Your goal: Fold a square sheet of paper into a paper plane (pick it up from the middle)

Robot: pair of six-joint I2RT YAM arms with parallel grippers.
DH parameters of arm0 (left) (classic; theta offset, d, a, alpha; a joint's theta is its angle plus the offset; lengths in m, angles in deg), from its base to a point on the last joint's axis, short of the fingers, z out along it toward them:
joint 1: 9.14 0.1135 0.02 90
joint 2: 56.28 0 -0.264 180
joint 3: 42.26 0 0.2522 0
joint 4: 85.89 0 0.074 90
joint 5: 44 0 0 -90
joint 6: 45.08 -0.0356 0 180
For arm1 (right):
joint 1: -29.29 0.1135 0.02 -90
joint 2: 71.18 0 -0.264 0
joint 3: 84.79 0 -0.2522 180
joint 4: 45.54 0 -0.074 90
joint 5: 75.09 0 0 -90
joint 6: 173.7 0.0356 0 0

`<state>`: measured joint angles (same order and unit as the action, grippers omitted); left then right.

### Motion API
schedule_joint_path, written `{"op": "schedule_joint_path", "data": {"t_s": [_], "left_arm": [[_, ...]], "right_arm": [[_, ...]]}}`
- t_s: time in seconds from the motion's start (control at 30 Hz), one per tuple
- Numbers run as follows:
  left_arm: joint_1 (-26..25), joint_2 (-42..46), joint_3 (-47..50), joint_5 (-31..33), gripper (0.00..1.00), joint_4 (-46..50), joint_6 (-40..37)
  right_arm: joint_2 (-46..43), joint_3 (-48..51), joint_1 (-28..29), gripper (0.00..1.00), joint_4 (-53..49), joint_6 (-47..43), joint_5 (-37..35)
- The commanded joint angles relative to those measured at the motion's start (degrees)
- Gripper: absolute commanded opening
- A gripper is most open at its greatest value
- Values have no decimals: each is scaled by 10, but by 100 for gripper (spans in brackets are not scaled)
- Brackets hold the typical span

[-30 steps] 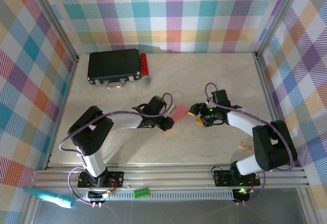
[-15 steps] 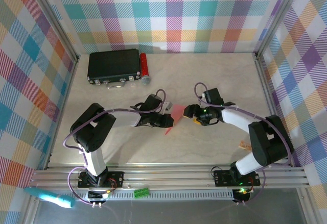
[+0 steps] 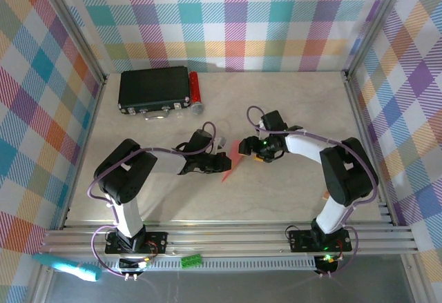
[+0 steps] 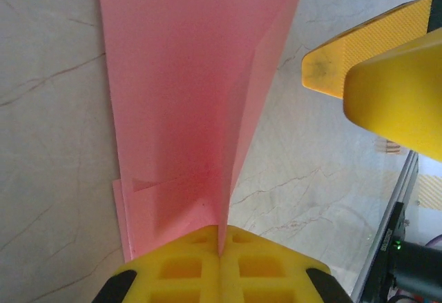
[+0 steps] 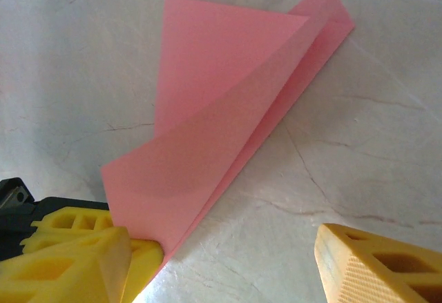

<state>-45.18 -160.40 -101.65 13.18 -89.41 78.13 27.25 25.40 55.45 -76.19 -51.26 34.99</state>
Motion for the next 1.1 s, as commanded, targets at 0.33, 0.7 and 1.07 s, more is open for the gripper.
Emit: {"op": "schedule_joint_path", "data": {"t_s": [0.33,0.7,1.07], "left_arm": [[16,-15,19,-24,3,-45,45],[17,-23,23,-24,7,-48,51],[17,-4,30,-17,18,-28,49]], "right_arm": [[86,-89,33,72,-87,-43,-57],[155,-138,56,71,-132,-28,-123],[211,-181,74,72,-171,-3,-159]]}}
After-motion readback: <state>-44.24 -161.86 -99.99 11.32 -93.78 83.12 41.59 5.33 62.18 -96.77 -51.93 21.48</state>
